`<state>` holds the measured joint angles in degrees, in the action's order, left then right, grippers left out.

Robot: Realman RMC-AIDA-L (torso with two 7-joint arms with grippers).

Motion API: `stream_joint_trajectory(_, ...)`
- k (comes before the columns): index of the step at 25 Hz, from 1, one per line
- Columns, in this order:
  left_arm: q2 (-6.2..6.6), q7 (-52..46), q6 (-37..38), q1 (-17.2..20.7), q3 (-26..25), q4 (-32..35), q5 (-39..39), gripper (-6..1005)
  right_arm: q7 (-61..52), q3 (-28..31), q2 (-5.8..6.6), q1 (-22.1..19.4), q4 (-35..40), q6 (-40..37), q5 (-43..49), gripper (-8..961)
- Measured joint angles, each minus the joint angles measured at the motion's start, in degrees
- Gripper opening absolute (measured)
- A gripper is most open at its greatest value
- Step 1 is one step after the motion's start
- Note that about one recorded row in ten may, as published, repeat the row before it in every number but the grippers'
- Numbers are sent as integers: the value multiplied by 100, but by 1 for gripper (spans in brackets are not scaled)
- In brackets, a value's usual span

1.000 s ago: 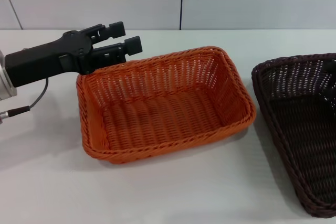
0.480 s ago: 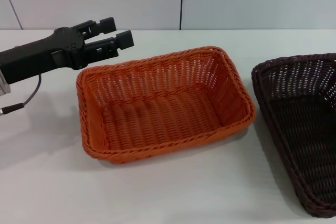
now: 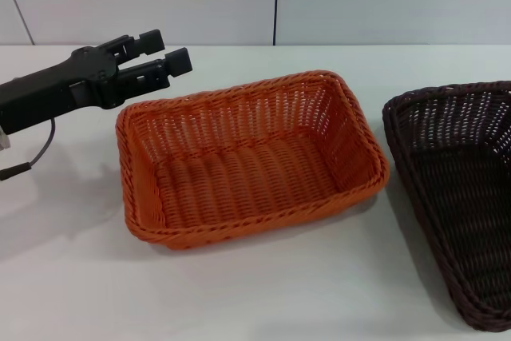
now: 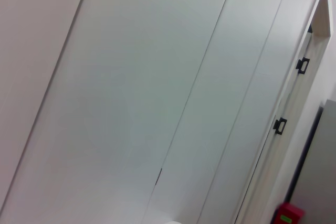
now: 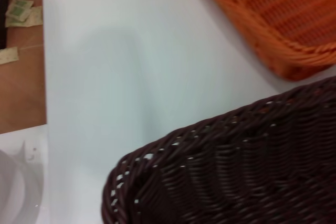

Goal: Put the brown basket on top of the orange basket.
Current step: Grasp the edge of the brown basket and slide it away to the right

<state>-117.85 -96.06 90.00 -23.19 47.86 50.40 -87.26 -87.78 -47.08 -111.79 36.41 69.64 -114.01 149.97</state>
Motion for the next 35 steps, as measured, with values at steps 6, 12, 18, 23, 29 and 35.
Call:
stream_joint_trajectory(6, -10, 158, -42, -30, -76, -185, 31, 859, 37, -207, -148, -54, 19, -61, 145, 527)
stream_joint_trajectory(12, -10, 244, -74, -82, -64, -273, 38, 859, 6, -448, -343, -56, 92, -280, 192, 527)
stream_joint_trajectory(18, -9, 253, -116, -92, -66, -276, 38, 859, -33, -722, -575, -12, 239, -521, 190, 527)
stream_joint_trajectory(23, -9, 262, -125, -98, -70, -276, 38, 859, -145, -1113, -691, -11, 246, -609, 89, 527)
stream_joint_trajectory(29, -9, 277, -124, -98, -74, -277, 38, 859, -333, -1464, -704, -3, 245, -684, -259, 527)
stream_joint_trajectory(35, -9, 302, -122, -88, -75, -285, 36, 859, -310, -1023, -635, 60, 356, -661, -377, 527)
